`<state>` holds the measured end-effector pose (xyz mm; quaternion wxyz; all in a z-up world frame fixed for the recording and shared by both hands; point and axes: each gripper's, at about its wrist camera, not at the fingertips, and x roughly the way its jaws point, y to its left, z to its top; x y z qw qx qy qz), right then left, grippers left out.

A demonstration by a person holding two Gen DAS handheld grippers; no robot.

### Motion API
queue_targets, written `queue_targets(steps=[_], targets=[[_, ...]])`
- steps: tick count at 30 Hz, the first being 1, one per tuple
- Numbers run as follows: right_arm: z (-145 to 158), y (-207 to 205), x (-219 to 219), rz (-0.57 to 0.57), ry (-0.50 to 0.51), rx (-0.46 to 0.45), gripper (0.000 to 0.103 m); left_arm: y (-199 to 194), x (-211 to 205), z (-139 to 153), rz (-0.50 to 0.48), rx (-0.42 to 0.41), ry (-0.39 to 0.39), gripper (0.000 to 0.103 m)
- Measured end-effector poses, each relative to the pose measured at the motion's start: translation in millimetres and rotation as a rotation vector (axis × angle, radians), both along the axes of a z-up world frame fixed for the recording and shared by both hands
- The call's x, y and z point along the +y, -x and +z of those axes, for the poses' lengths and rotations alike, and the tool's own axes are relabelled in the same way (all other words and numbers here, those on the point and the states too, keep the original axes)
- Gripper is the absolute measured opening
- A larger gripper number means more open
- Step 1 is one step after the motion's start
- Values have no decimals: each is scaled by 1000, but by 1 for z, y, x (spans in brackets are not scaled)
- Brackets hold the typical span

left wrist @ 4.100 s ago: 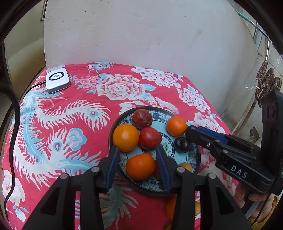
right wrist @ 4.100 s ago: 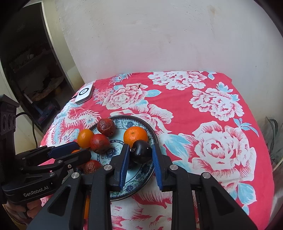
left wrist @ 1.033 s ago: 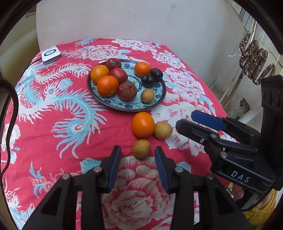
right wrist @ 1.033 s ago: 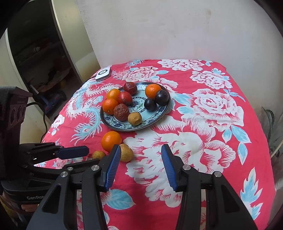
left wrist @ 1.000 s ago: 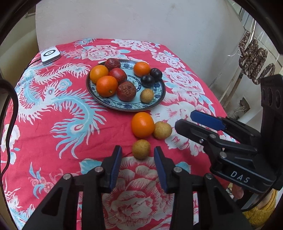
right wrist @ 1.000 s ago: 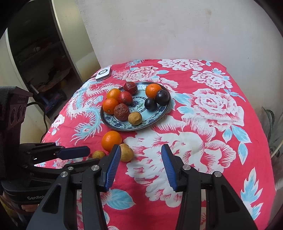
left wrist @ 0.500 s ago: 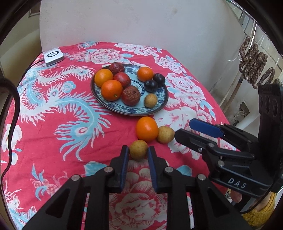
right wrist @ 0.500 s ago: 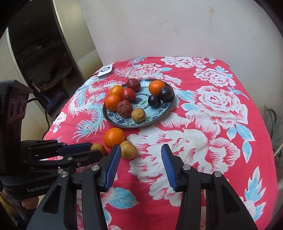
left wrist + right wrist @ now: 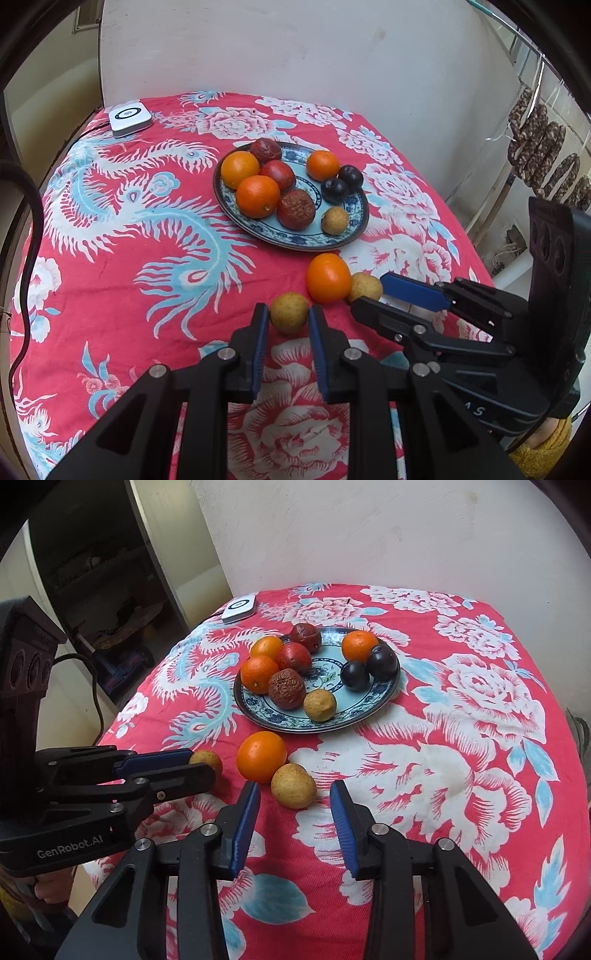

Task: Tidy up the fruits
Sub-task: 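Close the left tool on a tan round fruit while the right tool grasps another, then carry both tan fruits onto the plate and open both tools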

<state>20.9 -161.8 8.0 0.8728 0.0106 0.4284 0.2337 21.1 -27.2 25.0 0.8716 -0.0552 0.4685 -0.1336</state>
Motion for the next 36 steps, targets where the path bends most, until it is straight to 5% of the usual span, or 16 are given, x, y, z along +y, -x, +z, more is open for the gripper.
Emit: queue_targets(steps=[4, 19, 36], targets=[[-3, -1, 2, 8, 13, 0, 28, -1, 2, 1, 7, -3, 2, 23], [12, 3, -5, -6, 16, -60, 27, -13, 9, 11, 38, -25, 23, 23], [26, -37, -20, -70, 56, -91, 27, -50, -10, 11, 22, -51, -19, 23]])
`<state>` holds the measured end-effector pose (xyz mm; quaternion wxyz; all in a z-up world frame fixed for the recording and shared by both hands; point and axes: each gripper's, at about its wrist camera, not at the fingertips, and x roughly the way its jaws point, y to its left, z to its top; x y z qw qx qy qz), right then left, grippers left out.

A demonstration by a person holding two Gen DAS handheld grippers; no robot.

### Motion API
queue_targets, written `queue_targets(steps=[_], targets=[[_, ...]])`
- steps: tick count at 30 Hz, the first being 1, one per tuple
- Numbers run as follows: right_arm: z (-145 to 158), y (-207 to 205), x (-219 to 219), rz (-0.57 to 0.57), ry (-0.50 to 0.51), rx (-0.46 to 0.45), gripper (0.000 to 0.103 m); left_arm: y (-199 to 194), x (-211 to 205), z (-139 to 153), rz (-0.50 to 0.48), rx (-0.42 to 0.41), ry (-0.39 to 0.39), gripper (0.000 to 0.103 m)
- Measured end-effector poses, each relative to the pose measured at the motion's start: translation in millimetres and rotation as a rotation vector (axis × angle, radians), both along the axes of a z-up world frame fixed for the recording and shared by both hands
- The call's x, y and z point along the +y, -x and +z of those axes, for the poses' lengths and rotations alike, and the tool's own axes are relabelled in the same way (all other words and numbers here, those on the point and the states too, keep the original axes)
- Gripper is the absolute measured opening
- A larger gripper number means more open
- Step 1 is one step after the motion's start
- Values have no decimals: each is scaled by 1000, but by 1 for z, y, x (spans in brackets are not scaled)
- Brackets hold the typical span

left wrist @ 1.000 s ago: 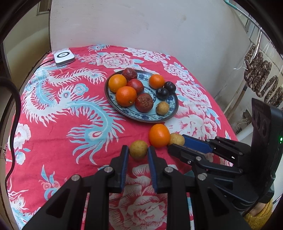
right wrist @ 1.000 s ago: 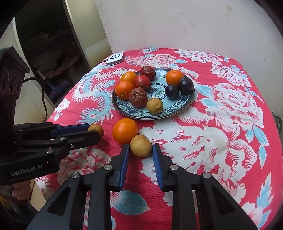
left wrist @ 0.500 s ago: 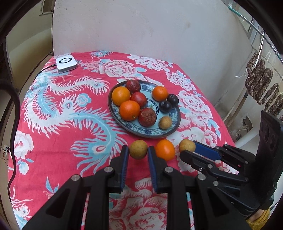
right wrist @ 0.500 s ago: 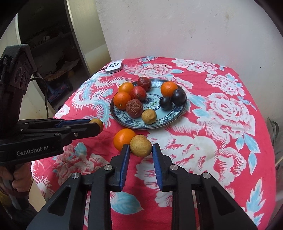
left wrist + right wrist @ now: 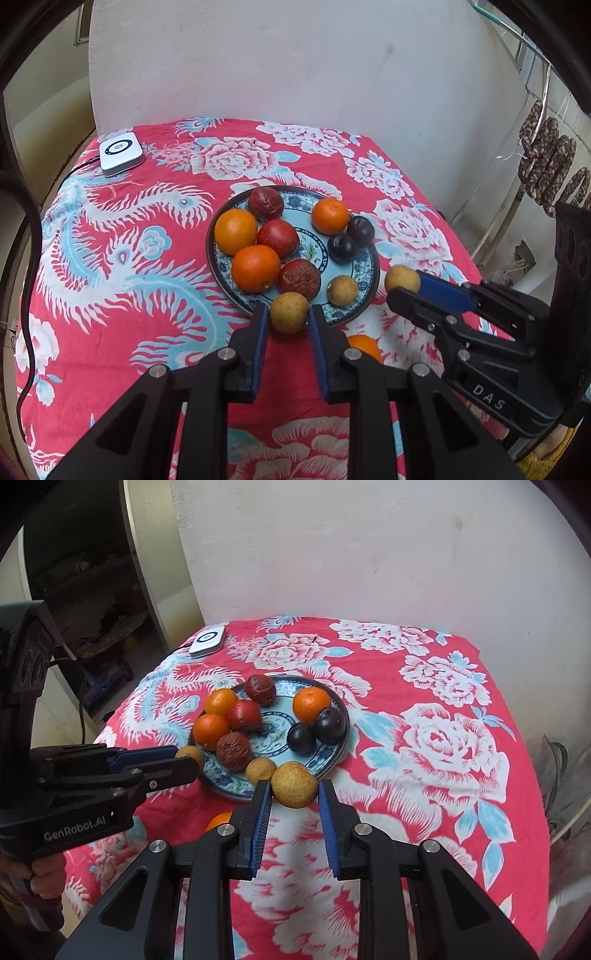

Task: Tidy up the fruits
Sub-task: 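Carry both tan fruits onto the plate and open both tools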

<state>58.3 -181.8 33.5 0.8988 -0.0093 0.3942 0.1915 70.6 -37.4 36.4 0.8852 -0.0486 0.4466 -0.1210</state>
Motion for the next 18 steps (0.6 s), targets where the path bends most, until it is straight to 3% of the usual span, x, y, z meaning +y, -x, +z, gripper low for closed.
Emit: queue_targets(steps=[18], targets=[[-12, -24, 9, 14, 30, 11, 27, -17, -8, -11, 5, 9, -2, 23]])
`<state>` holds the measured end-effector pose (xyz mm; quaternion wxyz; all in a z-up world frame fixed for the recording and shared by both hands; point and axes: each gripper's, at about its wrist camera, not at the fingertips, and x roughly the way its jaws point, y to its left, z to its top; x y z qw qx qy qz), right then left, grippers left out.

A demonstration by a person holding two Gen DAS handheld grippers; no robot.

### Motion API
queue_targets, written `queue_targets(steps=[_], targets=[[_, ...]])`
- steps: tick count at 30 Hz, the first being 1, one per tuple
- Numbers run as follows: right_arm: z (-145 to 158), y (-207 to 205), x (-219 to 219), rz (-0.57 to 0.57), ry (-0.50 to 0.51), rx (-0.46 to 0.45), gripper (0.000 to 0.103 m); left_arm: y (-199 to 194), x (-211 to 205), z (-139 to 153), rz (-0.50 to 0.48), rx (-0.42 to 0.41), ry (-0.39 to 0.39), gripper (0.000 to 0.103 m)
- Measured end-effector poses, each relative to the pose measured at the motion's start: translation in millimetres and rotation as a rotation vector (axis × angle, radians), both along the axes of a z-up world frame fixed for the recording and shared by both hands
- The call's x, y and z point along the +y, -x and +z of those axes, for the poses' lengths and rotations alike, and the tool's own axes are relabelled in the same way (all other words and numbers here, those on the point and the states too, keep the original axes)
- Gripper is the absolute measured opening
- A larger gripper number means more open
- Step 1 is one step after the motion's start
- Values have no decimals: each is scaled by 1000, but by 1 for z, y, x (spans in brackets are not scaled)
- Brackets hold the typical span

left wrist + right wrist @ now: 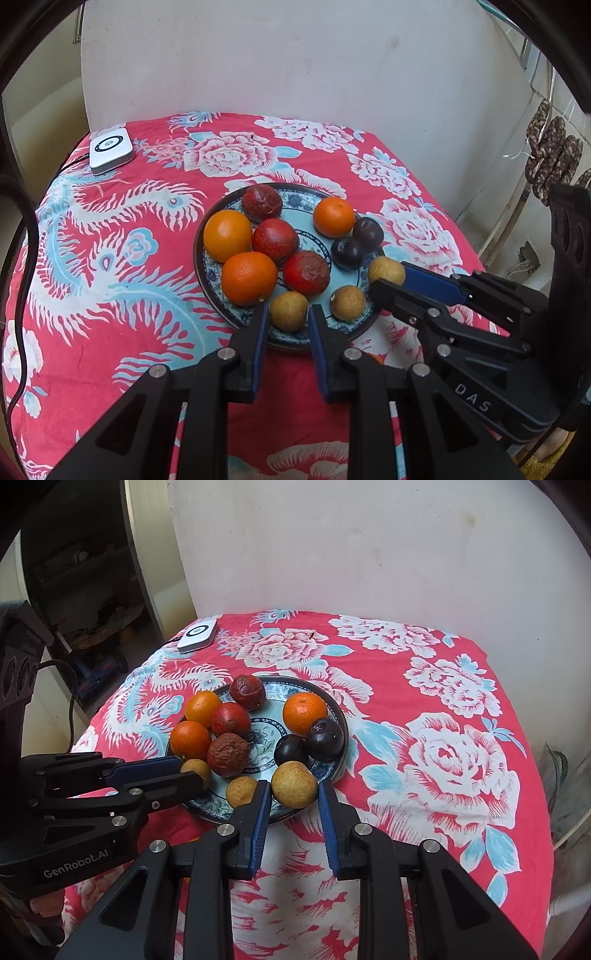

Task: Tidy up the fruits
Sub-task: 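Carry both tan fruits onto the plate and open both tools, then move the left tool to the last orange and close on it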

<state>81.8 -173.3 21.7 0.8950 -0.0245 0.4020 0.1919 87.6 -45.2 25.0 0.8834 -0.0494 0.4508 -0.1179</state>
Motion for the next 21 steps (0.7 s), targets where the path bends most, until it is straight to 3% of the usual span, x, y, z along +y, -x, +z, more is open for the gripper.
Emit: queue_targets(steps=[21], targets=[[11, 13, -6, -31, -42, -28, 34, 17, -3, 12, -26, -23, 17, 26]])
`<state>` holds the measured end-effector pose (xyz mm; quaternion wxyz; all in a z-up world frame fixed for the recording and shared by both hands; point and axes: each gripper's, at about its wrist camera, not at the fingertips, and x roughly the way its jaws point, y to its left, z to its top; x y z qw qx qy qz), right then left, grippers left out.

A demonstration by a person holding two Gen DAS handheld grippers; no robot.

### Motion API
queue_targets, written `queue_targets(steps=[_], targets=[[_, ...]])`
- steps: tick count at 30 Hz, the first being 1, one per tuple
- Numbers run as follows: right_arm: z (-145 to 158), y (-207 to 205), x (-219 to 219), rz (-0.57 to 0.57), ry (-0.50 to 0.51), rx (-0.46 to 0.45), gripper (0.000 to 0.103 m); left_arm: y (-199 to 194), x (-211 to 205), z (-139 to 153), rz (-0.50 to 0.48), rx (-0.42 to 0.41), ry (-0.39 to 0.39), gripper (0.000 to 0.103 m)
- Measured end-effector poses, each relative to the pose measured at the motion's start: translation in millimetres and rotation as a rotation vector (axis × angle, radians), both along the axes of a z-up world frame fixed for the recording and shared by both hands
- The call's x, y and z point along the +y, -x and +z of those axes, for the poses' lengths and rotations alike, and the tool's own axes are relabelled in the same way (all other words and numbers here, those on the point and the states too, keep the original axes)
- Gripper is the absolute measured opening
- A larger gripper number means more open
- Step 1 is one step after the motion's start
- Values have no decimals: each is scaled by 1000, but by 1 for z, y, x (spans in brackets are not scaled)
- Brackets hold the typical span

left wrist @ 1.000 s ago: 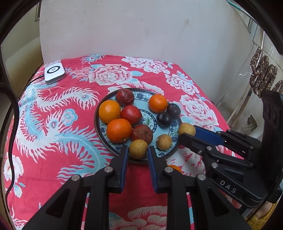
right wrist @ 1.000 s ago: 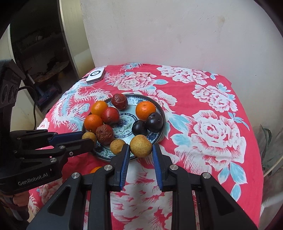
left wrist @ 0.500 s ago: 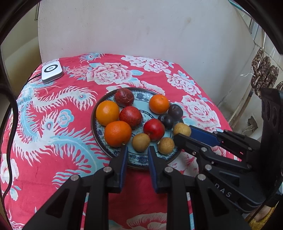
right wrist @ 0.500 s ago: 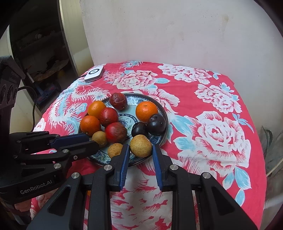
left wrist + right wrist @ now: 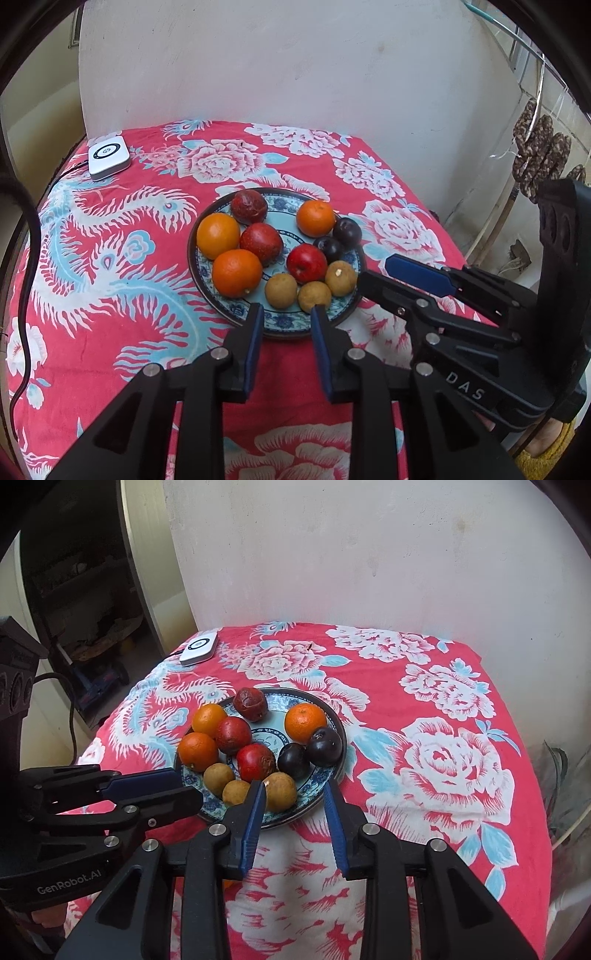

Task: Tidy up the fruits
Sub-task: 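Move the left tool to the last orange and close on it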

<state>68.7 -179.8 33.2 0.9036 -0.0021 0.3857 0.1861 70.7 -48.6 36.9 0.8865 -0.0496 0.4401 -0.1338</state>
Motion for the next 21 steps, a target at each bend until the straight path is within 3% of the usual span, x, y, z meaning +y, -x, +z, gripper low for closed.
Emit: queue_targets(steps=[12, 21], targets=[[2, 23, -15, -54, -18, 17, 34, 21, -8, 5, -55, 26, 44, 31], [0, 28, -22, -70, -27, 24, 35, 27, -20, -1, -87, 47, 25, 35]])
